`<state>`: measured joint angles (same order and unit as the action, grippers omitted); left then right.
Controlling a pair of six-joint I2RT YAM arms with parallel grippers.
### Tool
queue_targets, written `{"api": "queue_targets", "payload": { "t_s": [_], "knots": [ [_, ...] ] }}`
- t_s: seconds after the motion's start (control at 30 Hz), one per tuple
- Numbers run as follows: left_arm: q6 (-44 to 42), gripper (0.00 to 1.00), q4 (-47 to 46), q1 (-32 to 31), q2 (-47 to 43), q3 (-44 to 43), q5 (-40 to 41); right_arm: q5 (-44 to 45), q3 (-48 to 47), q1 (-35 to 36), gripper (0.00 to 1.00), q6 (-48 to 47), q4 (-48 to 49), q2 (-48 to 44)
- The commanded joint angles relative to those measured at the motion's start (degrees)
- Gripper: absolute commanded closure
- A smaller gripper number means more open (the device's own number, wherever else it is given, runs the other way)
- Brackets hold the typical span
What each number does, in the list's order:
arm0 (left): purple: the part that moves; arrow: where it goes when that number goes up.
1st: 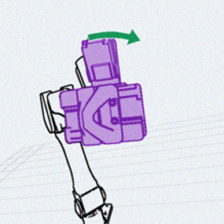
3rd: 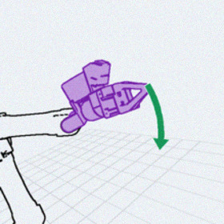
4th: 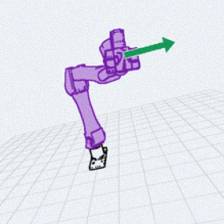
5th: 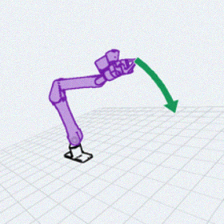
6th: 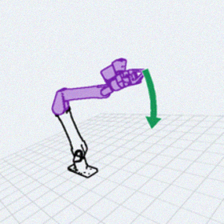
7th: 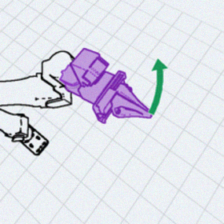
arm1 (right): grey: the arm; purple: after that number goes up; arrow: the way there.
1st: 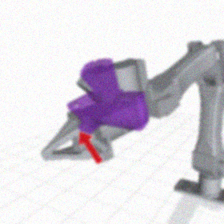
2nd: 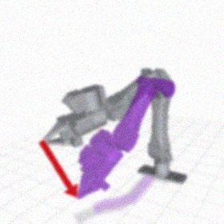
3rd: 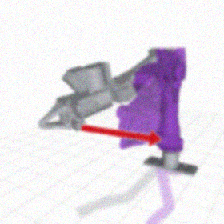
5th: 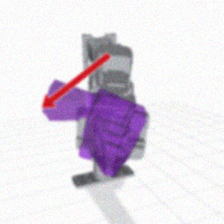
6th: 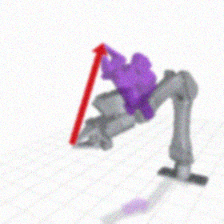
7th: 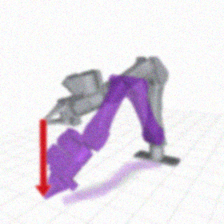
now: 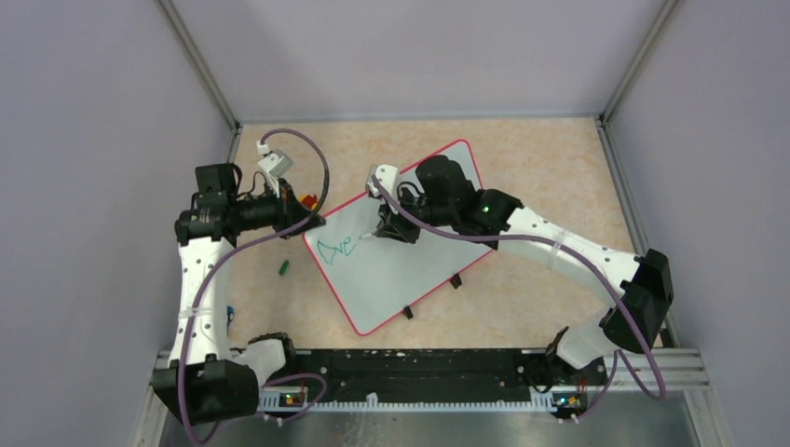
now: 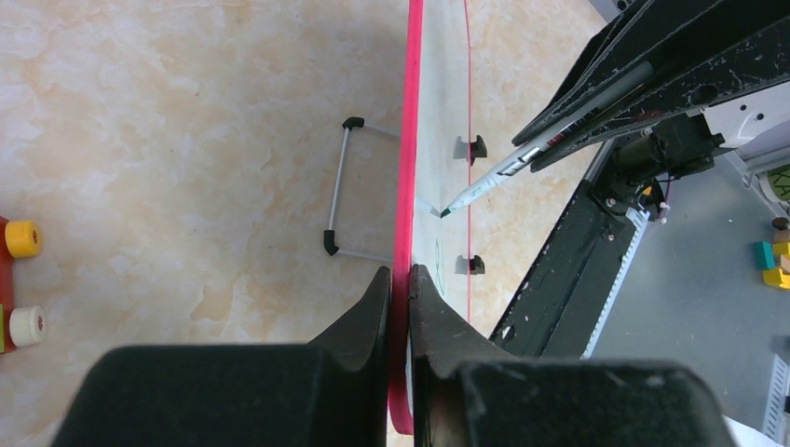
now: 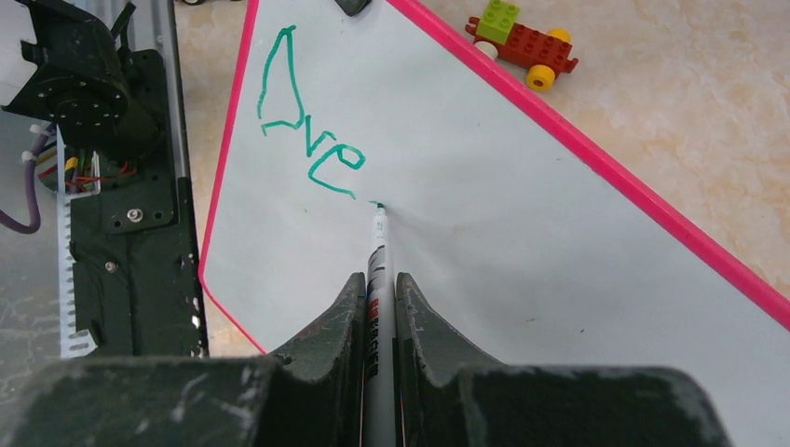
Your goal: Write a sentence on the whiteboard
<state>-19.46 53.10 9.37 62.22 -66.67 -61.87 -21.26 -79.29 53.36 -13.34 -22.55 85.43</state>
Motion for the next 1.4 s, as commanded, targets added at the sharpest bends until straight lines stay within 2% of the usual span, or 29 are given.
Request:
{"api": "queue_targets", "payload": {
  "t_s": [0.0, 0.57, 1.37],
  "knots": [
    [-0.6, 1.0, 0.0, -0.1, -1.0, 0.6, 3.1, -0.1, -3.6, -0.8, 1.0, 0.2, 1.2, -2.0],
    [-0.7, 1.0, 0.0, -0.1, -1.4, 0.8, 3.2, 0.6, -5.6, 0.9, 1.0, 1.0, 2.9, 2.0],
    [-0.8, 1.0, 0.1, -0.2, -1.1, 0.8, 3.3, 2.0, 1.5, 1.1, 1.0, -0.8, 2.0, -1.7]
  ]
}}
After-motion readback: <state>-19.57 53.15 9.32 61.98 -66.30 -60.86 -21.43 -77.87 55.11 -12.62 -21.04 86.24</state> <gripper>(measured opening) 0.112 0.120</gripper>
